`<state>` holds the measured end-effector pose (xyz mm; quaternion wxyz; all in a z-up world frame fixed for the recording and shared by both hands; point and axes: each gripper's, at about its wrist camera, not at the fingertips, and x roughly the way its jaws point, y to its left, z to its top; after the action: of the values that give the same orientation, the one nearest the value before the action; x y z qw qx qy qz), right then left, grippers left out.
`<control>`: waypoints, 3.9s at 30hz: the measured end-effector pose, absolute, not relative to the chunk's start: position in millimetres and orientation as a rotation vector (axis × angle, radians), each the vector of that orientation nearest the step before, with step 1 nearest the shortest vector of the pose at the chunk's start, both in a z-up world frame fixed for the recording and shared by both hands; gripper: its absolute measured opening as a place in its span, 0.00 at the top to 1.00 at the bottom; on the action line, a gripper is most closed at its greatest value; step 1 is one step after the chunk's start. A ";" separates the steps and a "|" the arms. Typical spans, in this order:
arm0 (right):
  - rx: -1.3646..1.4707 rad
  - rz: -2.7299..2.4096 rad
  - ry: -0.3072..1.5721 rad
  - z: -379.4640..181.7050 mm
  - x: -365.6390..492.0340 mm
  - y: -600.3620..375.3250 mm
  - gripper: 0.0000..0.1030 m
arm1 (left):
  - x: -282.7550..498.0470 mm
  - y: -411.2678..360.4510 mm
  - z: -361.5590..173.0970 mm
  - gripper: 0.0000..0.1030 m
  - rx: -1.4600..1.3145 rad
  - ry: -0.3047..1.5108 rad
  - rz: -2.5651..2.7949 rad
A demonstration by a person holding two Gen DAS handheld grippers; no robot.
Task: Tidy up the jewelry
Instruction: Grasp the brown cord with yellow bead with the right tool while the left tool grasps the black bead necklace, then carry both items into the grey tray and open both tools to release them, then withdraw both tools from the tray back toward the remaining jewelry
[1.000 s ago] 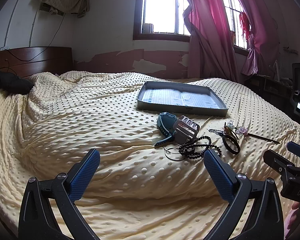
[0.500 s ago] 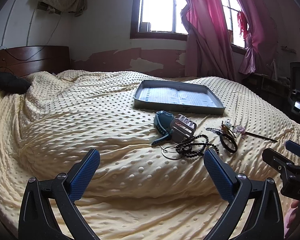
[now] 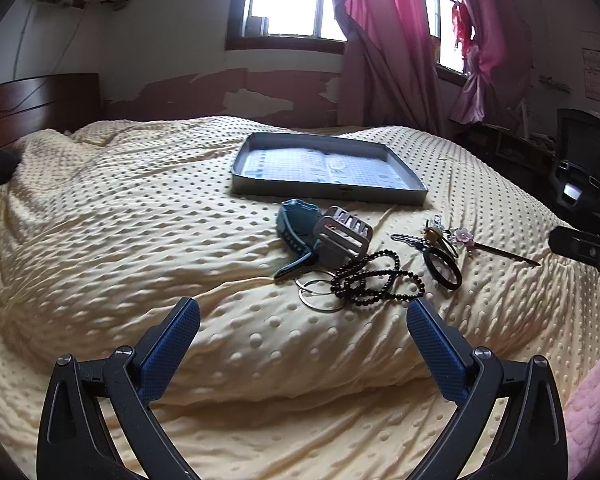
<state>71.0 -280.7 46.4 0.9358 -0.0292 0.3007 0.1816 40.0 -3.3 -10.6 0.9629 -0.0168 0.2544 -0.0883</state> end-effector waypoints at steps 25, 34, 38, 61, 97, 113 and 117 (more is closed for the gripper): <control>0.027 0.575 0.868 -8.5 199.7 -276.6 0.59 | 130.1 -16.4 -46.5 0.70 -0.055 0.751 -0.408; -0.029 0.621 0.828 -0.5 186.0 -262.8 0.69 | 130.5 -20.7 -48.3 0.81 -0.070 0.749 -0.397; -0.074 0.589 0.859 -9.1 190.4 -253.5 0.83 | 129.8 -21.1 -47.1 0.86 -0.080 0.741 -0.391; 0.079 0.650 0.688 35.7 154.3 -271.4 0.97 | 109.8 -51.4 32.0 0.97 -0.116 0.728 -0.379; 0.192 0.596 0.766 -4.3 385.0 -235.0 0.96 | 367.7 -2.3 18.0 0.97 -0.312 0.722 -0.228; 0.081 0.528 0.615 48.1 313.7 -265.8 0.20 | 301.8 9.0 51.1 0.15 -0.384 0.621 -0.249; 0.071 0.556 0.507 73.9 268.0 -281.0 0.00 | 259.3 8.1 71.0 0.02 -0.354 0.520 -0.226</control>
<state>268.0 -281.0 73.9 0.9294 0.0347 0.2475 0.2715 259.3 8.1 71.0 0.9447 -0.1738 0.2550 -0.1107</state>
